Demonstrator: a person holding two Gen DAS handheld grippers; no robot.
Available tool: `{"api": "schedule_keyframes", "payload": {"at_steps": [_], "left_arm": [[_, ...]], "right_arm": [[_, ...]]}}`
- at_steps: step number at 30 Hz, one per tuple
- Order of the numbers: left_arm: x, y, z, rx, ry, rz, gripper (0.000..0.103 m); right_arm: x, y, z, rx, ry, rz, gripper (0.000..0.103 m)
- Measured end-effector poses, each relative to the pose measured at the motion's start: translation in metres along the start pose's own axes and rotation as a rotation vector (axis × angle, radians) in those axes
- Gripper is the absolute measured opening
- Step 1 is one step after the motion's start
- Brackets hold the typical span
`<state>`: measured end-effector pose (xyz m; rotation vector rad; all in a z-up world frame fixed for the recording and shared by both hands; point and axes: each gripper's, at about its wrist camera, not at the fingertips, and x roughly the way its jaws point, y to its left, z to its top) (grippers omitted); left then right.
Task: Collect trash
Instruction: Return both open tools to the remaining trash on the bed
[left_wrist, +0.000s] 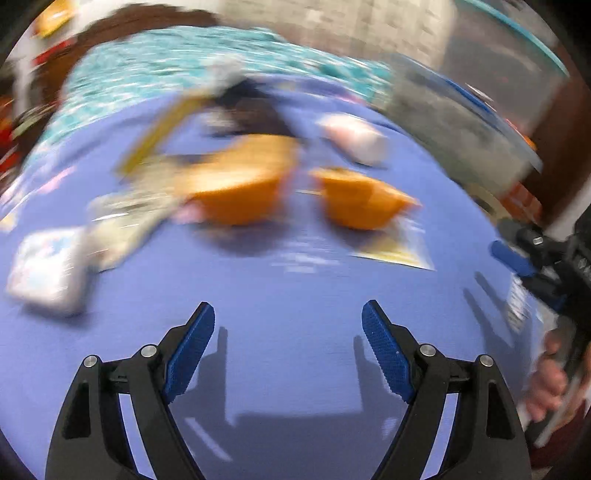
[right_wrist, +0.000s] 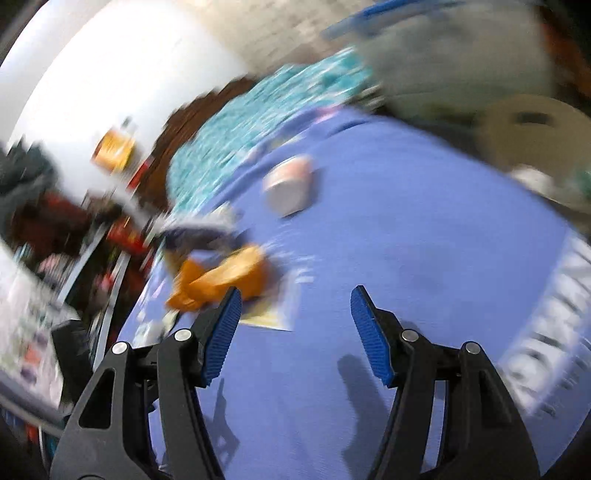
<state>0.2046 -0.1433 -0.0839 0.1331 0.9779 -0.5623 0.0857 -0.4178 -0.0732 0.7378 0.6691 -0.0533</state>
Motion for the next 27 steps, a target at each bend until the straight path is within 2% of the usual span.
{"api": "schedule_keyframes", "payload": {"at_steps": [3, 5, 7, 9, 11, 14, 17, 19, 20, 23, 26, 27], "left_arm": [[-0.007, 0.042, -0.005, -0.083, -0.062, 0.085, 0.078], [-0.01, 0.058, -0.009, -0.117, -0.102, 0.117, 0.078], [-0.012, 0.07, -0.01, -0.171, -0.112, 0.076, 0.077], [-0.021, 0.081, -0.011, -0.224, -0.168, 0.051, 0.077], [-0.025, 0.085, -0.013, -0.243, -0.181, 0.018, 0.077], [-0.032, 0.088, -0.014, -0.259, -0.217, -0.007, 0.077], [-0.035, 0.088, -0.015, -0.265, -0.229, -0.032, 0.077], [-0.037, 0.094, -0.018, -0.282, -0.231, -0.051, 0.077], [-0.038, 0.098, -0.018, -0.294, -0.235, -0.046, 0.077], [-0.049, 0.121, -0.02, -0.367, -0.271, -0.034, 0.077], [-0.06, 0.143, -0.022, -0.456, -0.301, -0.064, 0.076], [-0.063, 0.148, -0.023, -0.477, -0.308, -0.073, 0.076]], "right_arm": [[0.037, 0.044, 0.022, -0.14, 0.048, -0.012, 0.067], [0.07, 0.081, 0.042, -0.234, 0.079, -0.044, 0.074], [0.097, 0.109, 0.059, -0.279, 0.113, -0.035, 0.075], [0.128, 0.139, 0.082, -0.313, 0.153, -0.018, 0.075], [0.16, 0.163, 0.104, -0.31, 0.188, -0.026, 0.075], [0.209, 0.171, 0.135, -0.215, 0.298, -0.003, 0.075], [0.264, 0.175, 0.157, -0.114, 0.404, -0.059, 0.074], [0.29, 0.181, 0.154, -0.102, 0.511, -0.047, 0.069], [0.3, 0.185, 0.147, -0.127, 0.583, -0.051, 0.059], [0.304, 0.201, 0.122, -0.245, 0.688, -0.034, 0.042], [0.276, 0.214, 0.083, -0.337, 0.76, 0.062, 0.041], [0.255, 0.219, 0.062, -0.387, 0.781, 0.1, 0.041]]}}
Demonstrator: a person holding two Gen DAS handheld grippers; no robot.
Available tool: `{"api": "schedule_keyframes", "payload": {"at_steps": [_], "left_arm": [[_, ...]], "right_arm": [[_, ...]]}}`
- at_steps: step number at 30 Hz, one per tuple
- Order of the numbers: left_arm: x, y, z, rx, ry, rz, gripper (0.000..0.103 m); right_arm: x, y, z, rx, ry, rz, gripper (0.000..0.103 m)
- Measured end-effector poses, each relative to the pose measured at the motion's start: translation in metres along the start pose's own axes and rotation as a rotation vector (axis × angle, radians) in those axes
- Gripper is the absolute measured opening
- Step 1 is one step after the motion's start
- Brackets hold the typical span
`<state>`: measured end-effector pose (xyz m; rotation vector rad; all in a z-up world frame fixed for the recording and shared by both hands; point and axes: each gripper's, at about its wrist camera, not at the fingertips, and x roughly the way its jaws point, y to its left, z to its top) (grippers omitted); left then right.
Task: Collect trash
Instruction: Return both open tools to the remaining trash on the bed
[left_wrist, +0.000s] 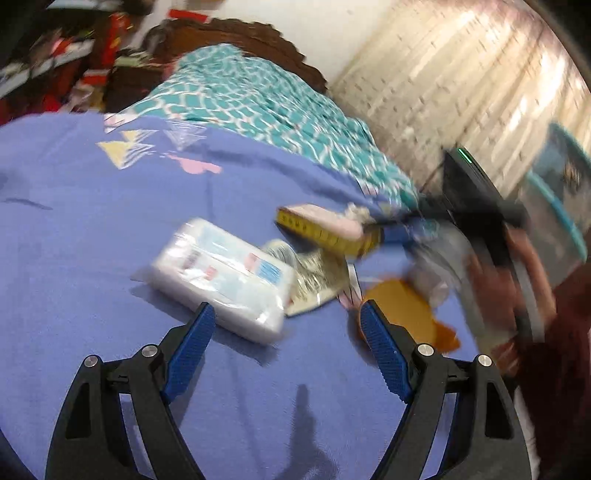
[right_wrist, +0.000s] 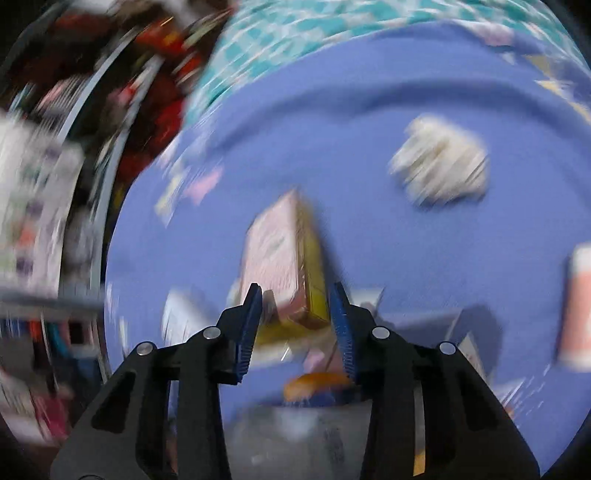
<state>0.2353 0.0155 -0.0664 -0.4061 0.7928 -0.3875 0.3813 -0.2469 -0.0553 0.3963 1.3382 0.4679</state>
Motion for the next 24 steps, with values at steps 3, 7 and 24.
{"api": "schedule_keyframes", "payload": {"at_steps": [3, 7, 24], "left_arm": [[-0.006, 0.006, 0.005, -0.031, -0.013, -0.006, 0.076], [-0.008, 0.002, 0.005, -0.007, -0.018, 0.009, 0.076], [-0.008, -0.073, -0.046, 0.263, 0.098, -0.053, 0.078]], "right_arm": [[-0.001, 0.033, -0.062, -0.134, 0.022, 0.057, 0.043], [-0.003, 0.055, -0.137, -0.227, 0.006, 0.079, 0.051], [-0.085, -0.056, -0.316, 0.238, -0.694, -0.148, 0.068]]}}
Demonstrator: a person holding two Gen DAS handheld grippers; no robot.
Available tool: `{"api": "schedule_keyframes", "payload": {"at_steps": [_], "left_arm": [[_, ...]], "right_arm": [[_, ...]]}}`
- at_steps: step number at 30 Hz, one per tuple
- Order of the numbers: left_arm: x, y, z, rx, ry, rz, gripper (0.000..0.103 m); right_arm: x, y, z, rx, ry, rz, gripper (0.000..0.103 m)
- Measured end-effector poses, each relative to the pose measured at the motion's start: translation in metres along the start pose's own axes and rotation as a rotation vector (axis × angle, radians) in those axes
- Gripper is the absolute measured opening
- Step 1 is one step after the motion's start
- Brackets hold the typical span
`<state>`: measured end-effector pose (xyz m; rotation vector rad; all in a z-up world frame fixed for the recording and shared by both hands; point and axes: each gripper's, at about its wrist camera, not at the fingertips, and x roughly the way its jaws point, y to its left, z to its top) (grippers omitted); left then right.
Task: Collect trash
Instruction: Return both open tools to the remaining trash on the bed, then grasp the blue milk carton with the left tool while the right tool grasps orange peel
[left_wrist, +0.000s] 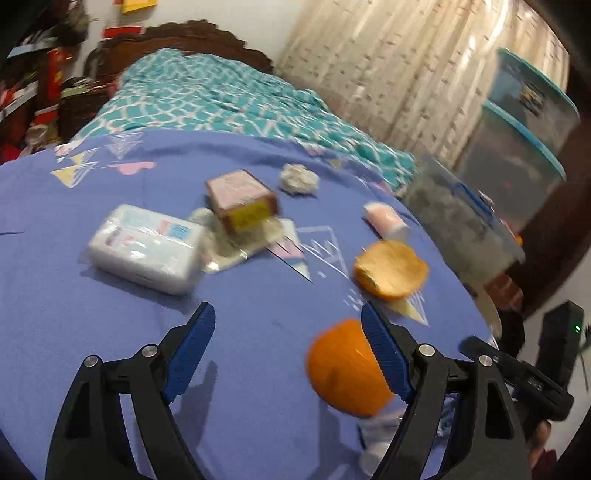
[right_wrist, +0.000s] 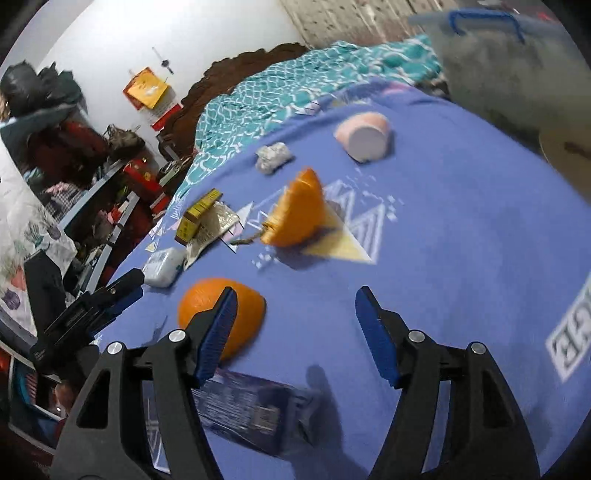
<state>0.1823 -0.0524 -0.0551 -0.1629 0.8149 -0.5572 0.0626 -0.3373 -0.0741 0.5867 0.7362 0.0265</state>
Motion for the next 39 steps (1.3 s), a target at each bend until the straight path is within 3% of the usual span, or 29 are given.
{"api": "schedule_keyframes", "payload": {"at_steps": [10, 14, 18, 20, 24, 26, 30, 32, 35, 39], "left_arm": [[-0.01, -0.031, -0.021, 0.06, 0.077, -0.068, 0.076], [-0.004, -0.037, -0.036, 0.066, 0.135, -0.101, 0.066], [-0.003, -0.05, -0.048, 0.123, 0.164, -0.156, 0.066], [-0.002, -0.061, -0.053, 0.169, 0.177, -0.191, 0.069], [0.011, -0.08, -0.072, 0.254, 0.26, -0.239, 0.076], [0.015, -0.084, -0.083, 0.272, 0.292, -0.24, 0.075], [0.001, -0.085, -0.098, 0.31, 0.279, -0.209, 0.075], [-0.009, -0.08, -0.1, 0.312, 0.257, -0.178, 0.076], [-0.022, -0.069, -0.095, 0.284, 0.227, -0.15, 0.08], [-0.028, -0.063, -0.081, 0.252, 0.185, -0.131, 0.083]], "right_arm": [[-0.023, -0.015, -0.026, 0.016, 0.04, 0.05, 0.067], [-0.041, -0.023, -0.043, 0.007, 0.037, 0.099, 0.062], [-0.047, -0.022, -0.062, -0.052, 0.116, 0.191, 0.056], [-0.041, -0.016, -0.067, -0.092, 0.157, 0.175, 0.047], [-0.022, -0.016, -0.063, -0.097, 0.177, 0.061, 0.042], [-0.013, -0.016, -0.052, -0.065, 0.16, 0.077, 0.044], [0.008, 0.007, -0.037, -0.116, 0.189, 0.151, 0.044], [0.011, 0.022, -0.029, -0.193, 0.176, 0.149, 0.053], [0.005, 0.017, -0.012, -0.177, 0.131, 0.187, 0.068], [-0.003, -0.009, 0.014, -0.069, 0.055, 0.113, 0.069]]}}
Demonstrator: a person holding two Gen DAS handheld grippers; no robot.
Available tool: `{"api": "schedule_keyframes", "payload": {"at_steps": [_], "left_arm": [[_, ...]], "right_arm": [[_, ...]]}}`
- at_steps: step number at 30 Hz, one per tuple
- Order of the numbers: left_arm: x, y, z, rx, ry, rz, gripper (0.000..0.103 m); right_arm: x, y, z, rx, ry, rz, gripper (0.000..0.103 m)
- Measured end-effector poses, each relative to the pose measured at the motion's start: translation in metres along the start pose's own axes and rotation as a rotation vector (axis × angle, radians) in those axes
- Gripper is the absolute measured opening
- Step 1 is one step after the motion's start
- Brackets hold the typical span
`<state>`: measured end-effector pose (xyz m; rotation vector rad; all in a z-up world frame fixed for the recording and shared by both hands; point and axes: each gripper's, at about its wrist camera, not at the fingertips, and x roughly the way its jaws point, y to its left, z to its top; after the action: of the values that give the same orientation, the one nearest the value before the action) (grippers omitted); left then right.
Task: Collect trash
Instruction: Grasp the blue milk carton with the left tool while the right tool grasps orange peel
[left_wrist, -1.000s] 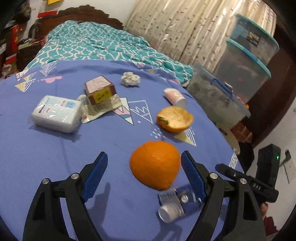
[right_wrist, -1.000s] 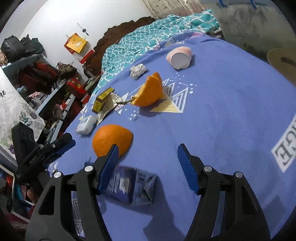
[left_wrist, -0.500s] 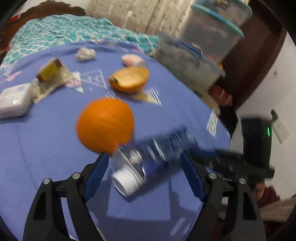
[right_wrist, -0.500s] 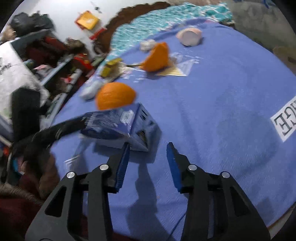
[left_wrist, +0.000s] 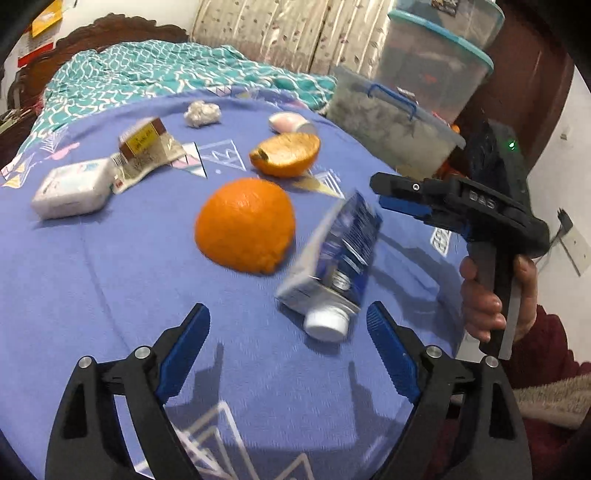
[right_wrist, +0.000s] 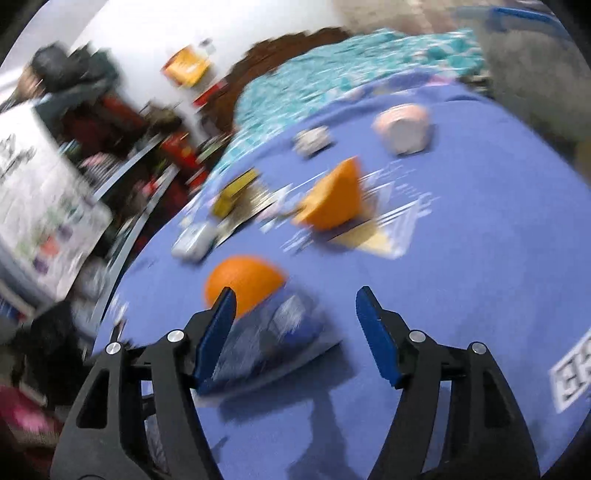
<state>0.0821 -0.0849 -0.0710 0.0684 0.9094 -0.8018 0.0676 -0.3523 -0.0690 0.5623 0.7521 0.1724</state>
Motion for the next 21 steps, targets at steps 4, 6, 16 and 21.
{"api": "schedule_keyframes", "payload": {"at_steps": [4, 6, 16, 21], "left_arm": [[0.011, -0.016, 0.01, 0.05, -0.002, 0.008, 0.083], [0.023, -0.028, 0.013, 0.085, 0.005, 0.023, 0.083], [0.055, -0.028, 0.014, 0.072, 0.074, 0.048, 0.06], [0.055, -0.022, 0.016, 0.05, 0.077, 0.032, 0.059]], "right_arm": [[0.006, -0.011, 0.025, 0.037, -0.034, -0.111, 0.072], [0.021, -0.001, 0.04, -0.027, -0.021, -0.149, 0.078], [0.12, 0.039, 0.064, -0.622, 0.218, -0.392, 0.095], [0.138, 0.034, 0.081, -0.614, 0.261, -0.339, 0.095]]}}
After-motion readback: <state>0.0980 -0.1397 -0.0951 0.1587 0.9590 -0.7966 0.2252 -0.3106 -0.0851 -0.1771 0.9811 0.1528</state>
